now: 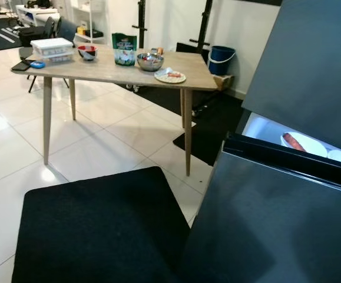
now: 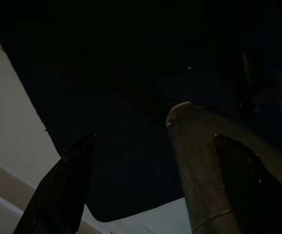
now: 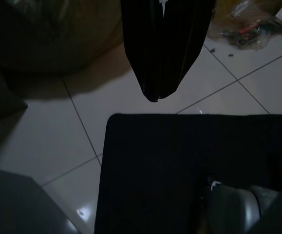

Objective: Restocking fridge

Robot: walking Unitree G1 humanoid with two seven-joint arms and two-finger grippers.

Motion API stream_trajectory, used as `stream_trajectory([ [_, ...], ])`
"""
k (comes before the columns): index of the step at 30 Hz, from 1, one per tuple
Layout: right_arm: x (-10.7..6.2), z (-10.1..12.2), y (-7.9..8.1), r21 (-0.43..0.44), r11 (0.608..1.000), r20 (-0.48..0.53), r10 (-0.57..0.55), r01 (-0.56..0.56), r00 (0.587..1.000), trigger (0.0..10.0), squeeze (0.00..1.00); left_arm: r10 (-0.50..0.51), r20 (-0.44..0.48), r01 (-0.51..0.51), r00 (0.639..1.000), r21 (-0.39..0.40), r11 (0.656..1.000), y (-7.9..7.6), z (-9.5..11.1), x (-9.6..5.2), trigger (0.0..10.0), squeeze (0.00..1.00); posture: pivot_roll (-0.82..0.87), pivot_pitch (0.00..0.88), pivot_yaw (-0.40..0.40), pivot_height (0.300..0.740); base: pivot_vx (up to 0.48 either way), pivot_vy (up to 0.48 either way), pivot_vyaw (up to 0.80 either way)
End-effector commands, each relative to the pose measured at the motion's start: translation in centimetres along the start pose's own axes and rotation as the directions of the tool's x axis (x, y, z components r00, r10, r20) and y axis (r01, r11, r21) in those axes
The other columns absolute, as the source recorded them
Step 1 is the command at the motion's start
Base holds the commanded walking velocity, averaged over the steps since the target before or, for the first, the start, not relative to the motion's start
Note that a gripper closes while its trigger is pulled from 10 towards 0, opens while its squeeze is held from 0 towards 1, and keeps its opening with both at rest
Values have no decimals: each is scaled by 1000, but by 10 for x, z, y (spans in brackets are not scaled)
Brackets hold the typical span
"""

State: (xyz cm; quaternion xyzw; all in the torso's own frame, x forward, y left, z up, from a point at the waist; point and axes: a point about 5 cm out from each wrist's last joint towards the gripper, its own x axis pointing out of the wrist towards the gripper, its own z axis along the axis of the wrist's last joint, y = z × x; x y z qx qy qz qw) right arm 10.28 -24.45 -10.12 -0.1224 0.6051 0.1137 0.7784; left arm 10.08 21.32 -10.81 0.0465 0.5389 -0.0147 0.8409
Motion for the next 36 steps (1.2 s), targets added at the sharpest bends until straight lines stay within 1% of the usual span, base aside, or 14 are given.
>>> stream_trajectory([
  [1, 0, 2, -2, 13, 1000, 18, -13, 13, 1000, 10000, 0, -17, -7, 17, 1000, 9, 1000, -8, -1, 1, 10000, 0, -39, 0, -71, 740, 0, 0, 0],
  [16, 0, -1, -1, 7, 1000, -1, -23, 23, 1000, 10000, 0, -26, 1, 26, 1000, 13, 1000, -11, 2, 2, 10000, 0, -42, 0, -70, 740, 0, 0, 0],
  [23, 0, 0, -2, 13, 999, 13, -37, 37, 999, 10000, 0, -29, 5, 29, 1000, 15, 999, -11, 3, 2, 10000, 0, -43, 0, -70, 740, 0, 0, 0],
  [27, 0, 0, -2, 12, 999, 13, -34, 34, 999, 10000, 0, -29, 6, 29, 1000, 16, 999, -12, 4, 2, 10000, 0, -43, 0, -70, 740, 0, 0, -784],
  [34, 0, -1, -1, 9, 1000, 4, -29, 29, 1000, 10000, 0, -30, 7, 30, 1000, 18, 999, -12, 4, 2, 10000, 0, -43, 0, -68, 740, 0, 0, 0],
  [36, 0, -1, -1, 9, 1000, 3, -28, 28, 1000, 10000, 0, -30, 7, 30, 1000, 18, 999, -12, 4, 2, 10000, 0, -43, 0, -68, 740, 0, 0, -800],
])
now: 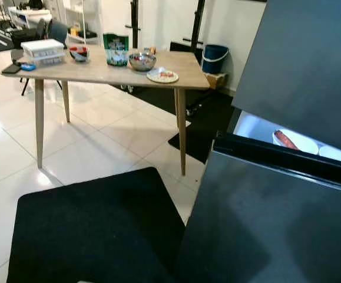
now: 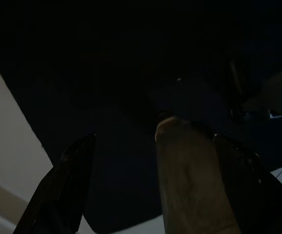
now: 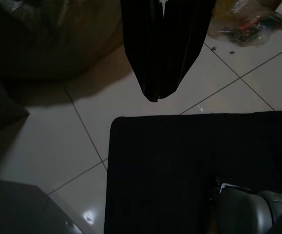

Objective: Restocking fridge

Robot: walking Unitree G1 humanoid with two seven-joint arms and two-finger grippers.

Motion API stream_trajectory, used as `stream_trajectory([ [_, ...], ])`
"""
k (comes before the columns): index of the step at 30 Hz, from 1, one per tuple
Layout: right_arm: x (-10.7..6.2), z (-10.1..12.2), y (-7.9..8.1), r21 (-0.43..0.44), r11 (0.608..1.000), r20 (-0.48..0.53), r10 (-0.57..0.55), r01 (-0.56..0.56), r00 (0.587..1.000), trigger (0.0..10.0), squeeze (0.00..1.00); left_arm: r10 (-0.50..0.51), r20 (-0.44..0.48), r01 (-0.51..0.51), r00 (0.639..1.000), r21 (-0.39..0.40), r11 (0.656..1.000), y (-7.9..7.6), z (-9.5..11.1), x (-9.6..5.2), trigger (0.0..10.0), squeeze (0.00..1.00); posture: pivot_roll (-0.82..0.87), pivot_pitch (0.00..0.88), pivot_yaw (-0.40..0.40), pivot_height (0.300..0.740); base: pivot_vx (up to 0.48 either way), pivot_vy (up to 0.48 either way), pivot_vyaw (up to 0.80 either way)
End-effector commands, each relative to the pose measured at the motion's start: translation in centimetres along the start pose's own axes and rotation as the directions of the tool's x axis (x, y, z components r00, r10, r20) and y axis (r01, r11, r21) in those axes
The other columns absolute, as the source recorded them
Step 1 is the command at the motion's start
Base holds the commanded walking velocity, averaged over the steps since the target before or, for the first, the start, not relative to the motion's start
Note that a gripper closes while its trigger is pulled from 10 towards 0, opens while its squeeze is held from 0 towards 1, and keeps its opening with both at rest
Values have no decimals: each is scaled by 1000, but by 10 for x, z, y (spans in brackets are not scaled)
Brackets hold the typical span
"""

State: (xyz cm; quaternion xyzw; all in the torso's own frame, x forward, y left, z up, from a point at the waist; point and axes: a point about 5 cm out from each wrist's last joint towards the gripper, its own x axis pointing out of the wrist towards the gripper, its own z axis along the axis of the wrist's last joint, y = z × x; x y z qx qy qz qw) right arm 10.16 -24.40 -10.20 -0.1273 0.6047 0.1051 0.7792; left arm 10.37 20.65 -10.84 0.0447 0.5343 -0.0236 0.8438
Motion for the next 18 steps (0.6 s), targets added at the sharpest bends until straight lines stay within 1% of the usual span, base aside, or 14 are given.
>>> stream_trajectory([
  [1, 0, 0, -2, 6, 1000, 3, -8, 8, 1000, 10000, 0, -14, -4, 14, 1000, 11, 1000, -5, 1, 1, 10000, 0, -43, 0, -68, 740, 0, 0, -800],
  [9, 0, -1, -1, 6, 1000, -1, -4, 4, 1000, 10000, 0, -16, -5, 16, 1000, 12, 1000, -6, 1, 1, 10000, 0, -43, 0, -68, 740, 0, 0, -800],
  [16, 0, 0, -2, 14, 1000, 8, -7, 7, 1000, 10000, 0, -16, -3, 17, 1000, 13, 1000, -6, 1, 1, 10000, 0, -43, 0, -68, 740, 0, 0, 0],
  [18, 0, 0, -2, 15, 1000, 8, -7, 7, 1000, 10000, 0, -16, -2, 16, 1000, 13, 1000, -6, 2, 1, 10000, 0, -43, 0, -68, 740, 0, 0, -800],
])
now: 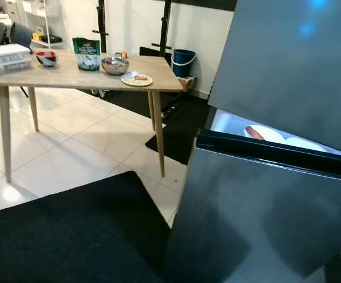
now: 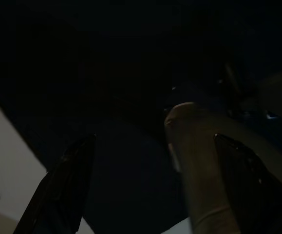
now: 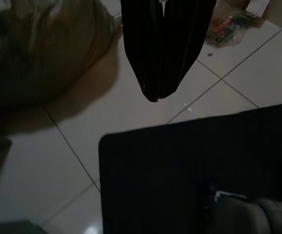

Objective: Restocking fridge

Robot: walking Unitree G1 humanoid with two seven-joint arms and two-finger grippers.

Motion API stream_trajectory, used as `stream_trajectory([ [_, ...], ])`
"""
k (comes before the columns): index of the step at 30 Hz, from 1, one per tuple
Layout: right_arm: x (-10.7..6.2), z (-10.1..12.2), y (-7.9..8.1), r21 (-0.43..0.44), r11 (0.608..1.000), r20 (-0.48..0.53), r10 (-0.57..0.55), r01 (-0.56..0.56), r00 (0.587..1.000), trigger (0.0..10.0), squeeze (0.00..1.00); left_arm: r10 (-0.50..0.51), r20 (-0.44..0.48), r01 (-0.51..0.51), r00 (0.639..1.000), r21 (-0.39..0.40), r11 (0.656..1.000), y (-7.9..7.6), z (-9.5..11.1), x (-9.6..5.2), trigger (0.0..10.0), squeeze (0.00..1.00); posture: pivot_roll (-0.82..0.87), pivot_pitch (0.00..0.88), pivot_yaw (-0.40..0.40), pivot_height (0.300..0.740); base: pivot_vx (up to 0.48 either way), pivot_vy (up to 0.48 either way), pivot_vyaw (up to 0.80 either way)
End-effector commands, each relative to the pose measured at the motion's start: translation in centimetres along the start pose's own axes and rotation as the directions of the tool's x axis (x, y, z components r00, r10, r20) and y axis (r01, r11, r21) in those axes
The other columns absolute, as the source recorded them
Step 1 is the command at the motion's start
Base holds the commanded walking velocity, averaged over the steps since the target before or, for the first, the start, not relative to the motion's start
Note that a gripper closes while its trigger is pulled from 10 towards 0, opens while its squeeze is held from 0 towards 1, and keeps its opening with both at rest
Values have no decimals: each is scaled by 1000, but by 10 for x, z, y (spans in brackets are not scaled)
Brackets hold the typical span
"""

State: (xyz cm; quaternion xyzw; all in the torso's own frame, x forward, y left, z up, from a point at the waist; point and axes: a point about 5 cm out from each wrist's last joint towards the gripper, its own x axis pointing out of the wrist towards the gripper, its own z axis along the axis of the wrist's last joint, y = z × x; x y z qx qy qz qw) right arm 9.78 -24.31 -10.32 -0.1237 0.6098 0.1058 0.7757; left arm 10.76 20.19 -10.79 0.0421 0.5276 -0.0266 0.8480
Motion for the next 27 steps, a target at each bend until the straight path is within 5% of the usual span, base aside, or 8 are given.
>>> stream_trajectory([
  [1, -1, 3, -4, 10, 1000, 19, -15, 15, 1000, 10000, 0, -9, -19, 9, 1000, 15, 1000, -2, -3, 0, 10000, 0, -42, 0, -68, 740, 0, 0, -800],
  [27, -1, 4, -4, 3, 1000, 19, -15, 15, 1000, 10000, 0, -3, -16, 3, 1000, 20, 1000, -1, 0, 0, 10000, 0, -42, 0, -67, 740, 0, 0, -800],
])
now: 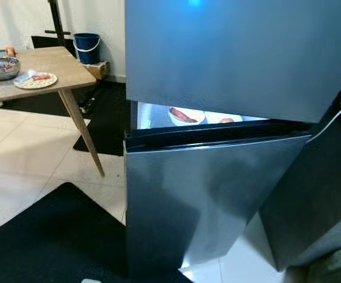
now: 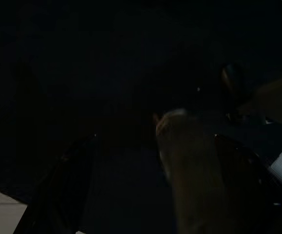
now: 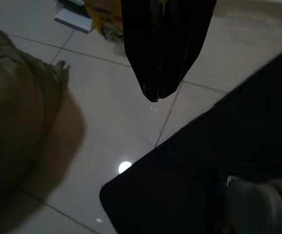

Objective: Restocking fridge

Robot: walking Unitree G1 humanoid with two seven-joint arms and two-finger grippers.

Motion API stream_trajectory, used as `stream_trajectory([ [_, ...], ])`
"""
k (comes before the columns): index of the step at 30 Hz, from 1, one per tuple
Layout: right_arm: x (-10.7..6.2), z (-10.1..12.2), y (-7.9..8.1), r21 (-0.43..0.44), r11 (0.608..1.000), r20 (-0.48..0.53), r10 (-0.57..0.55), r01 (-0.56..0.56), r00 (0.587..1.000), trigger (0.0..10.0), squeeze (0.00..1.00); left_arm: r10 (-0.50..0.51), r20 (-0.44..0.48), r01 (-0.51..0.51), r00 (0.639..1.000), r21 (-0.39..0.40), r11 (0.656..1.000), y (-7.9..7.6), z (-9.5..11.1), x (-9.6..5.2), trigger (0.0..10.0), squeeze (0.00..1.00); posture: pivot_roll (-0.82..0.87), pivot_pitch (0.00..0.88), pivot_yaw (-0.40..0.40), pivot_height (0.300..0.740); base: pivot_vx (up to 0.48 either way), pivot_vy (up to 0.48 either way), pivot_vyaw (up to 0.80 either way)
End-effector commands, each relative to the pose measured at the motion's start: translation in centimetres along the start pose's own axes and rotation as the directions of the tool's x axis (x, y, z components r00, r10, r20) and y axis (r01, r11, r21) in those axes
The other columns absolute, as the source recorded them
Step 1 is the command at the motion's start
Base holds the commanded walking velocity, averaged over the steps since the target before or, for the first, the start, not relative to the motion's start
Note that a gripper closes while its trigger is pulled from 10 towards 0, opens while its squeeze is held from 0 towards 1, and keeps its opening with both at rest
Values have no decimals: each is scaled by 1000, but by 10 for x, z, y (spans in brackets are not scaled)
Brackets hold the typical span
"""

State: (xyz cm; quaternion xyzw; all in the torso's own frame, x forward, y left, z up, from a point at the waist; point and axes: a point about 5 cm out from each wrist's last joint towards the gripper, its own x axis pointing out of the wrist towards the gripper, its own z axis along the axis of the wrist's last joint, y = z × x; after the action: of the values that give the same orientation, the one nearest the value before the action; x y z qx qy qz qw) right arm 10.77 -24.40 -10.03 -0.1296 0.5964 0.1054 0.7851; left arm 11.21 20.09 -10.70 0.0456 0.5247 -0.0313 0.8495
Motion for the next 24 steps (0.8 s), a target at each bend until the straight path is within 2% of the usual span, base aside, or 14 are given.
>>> stream_trajectory([
  [1, 0, -5, 0, 12, 1000, -12, -2, 2, 1000, 10000, 0, 1, -22, -1, 1000, 9, 1000, -1, -5, -1, 10000, 0, -42, 0, -67, 740, 0, 0, -800],
  [17, 0, -5, 0, 12, 1000, -8, -6, 6, 1000, 10000, 0, 9, 7, -9, 1000, 6, 1000, 0, 5, 1, 10000, 0, -44, 0, -68, 740, 0, 0, -800],
  [21, 0, -4, 0, 15, 1000, 4, -18, 17, 1000, 10000, 0, 9, 29, -10, 1000, 8, 1000, -1, 11, 2, 10000, 0, -44, 0, -68, 740, 0, 0, -314],
  [24, 0, 1, 1, 31, 1000, 32, -4, 3, 999, 10000, 0, 10, 74, -10, 997, 8, 1000, 0, 24, 4, 10000, 0, -43, 0, -67, 740, 0, 0, 0],
])
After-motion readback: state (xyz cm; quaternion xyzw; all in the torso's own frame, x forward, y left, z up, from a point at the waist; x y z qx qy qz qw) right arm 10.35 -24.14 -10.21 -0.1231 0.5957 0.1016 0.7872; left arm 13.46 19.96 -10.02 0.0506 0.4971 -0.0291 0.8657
